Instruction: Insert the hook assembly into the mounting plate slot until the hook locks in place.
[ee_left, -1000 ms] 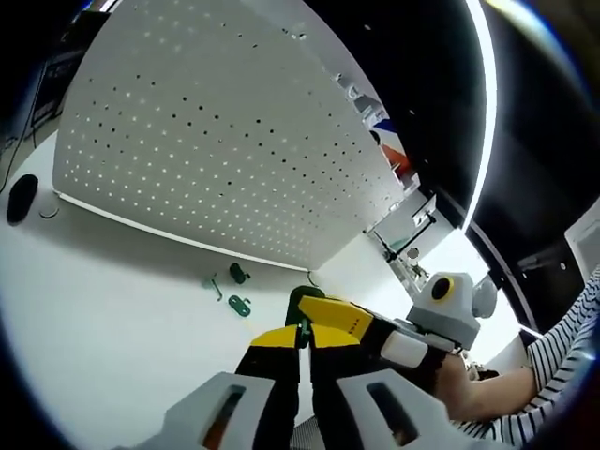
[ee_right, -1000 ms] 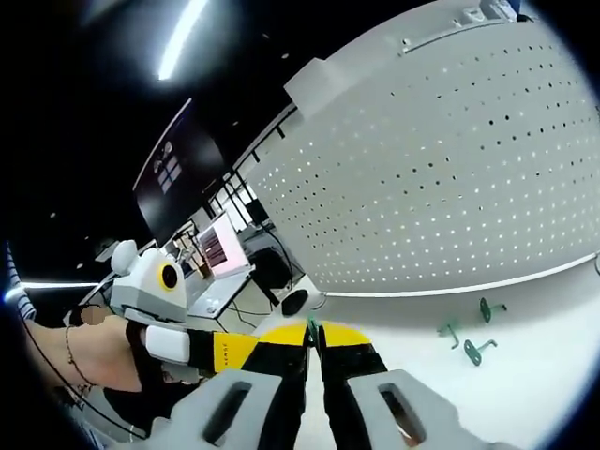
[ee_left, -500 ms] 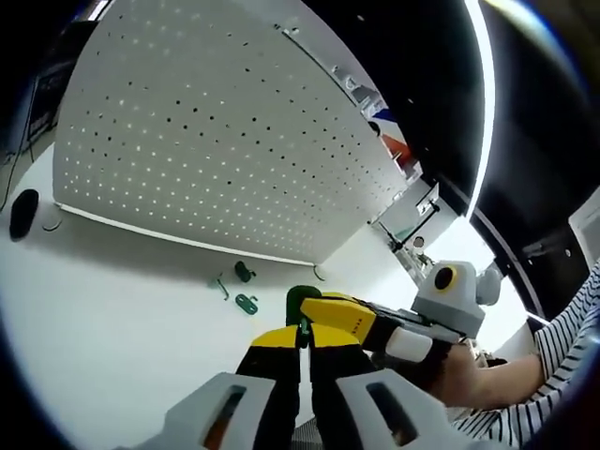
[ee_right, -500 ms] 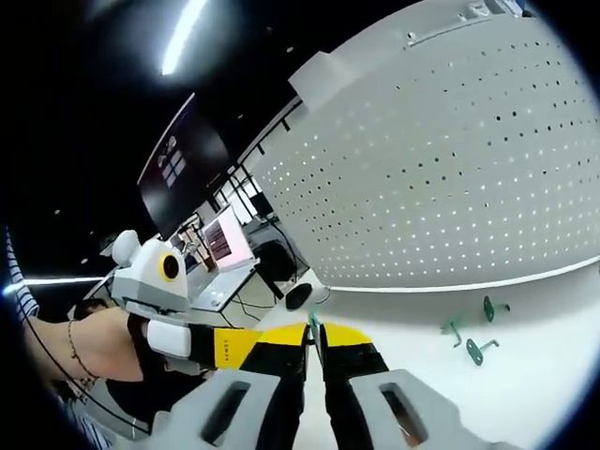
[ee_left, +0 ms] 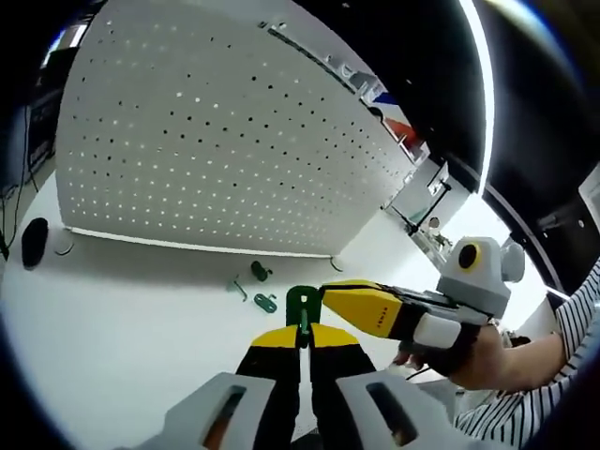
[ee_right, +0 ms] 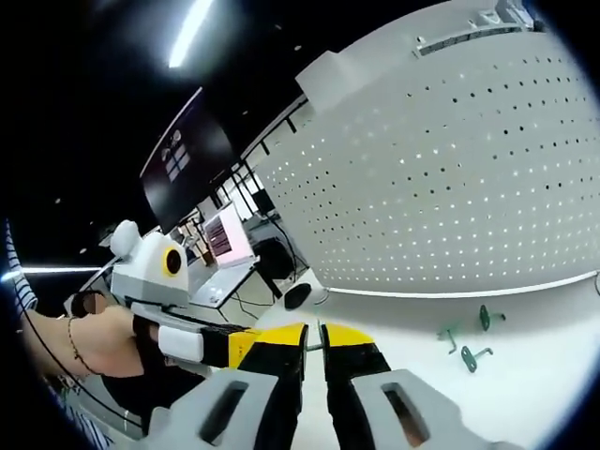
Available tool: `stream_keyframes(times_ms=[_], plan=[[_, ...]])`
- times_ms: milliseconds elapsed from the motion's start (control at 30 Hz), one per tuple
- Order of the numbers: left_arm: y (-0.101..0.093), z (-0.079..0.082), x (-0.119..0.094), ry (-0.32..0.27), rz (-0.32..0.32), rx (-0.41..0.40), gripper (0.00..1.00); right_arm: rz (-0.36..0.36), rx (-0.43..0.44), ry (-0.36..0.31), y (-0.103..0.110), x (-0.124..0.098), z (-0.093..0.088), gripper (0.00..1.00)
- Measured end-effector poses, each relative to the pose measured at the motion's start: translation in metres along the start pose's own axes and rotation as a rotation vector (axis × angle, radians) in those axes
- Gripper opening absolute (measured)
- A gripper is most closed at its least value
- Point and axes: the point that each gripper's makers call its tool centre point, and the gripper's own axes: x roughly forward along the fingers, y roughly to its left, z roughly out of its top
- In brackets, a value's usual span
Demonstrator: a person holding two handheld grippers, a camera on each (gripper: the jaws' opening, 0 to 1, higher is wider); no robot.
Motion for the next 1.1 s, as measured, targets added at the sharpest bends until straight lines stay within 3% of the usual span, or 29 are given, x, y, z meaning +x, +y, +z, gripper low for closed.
stream_keyframes(times_ms=[133, 233, 433, 567, 767, 1100], plan=[[0.011, 0.006, -0.003, -0.030, 0.062, 0.045, 0.01, -0.029, -0.029, 0.003, -0.003, -0.005, 0.004, 0.04], [0.019, 0.011, -0.007, -0.039, 0.128, 0.131, 0.01, -0.091, -0.073, 0.023, -0.015, -0.012, 0.004, 0.04], [0.027, 0.029, -0.012, -0.113, 0.192, 0.164, 0.01, -0.266, -0.213, 0.100, -0.054, -0.033, -0.006, 0.04], [0.035, 0.042, -0.017, -0.168, 0.249, 0.197, 0.01, -0.334, -0.299, 0.100, -0.069, -0.049, -0.002, 0.04], [0.047, 0.065, -0.028, -0.252, 0.350, 0.263, 0.01, -0.415, -0.267, 0.123, -0.093, -0.072, -0.014, 0.09], [0.054, 0.093, -0.036, -0.350, 0.423, 0.289, 0.01, -0.541, -0.260, 0.107, -0.120, -0.101, -0.019, 0.23]])
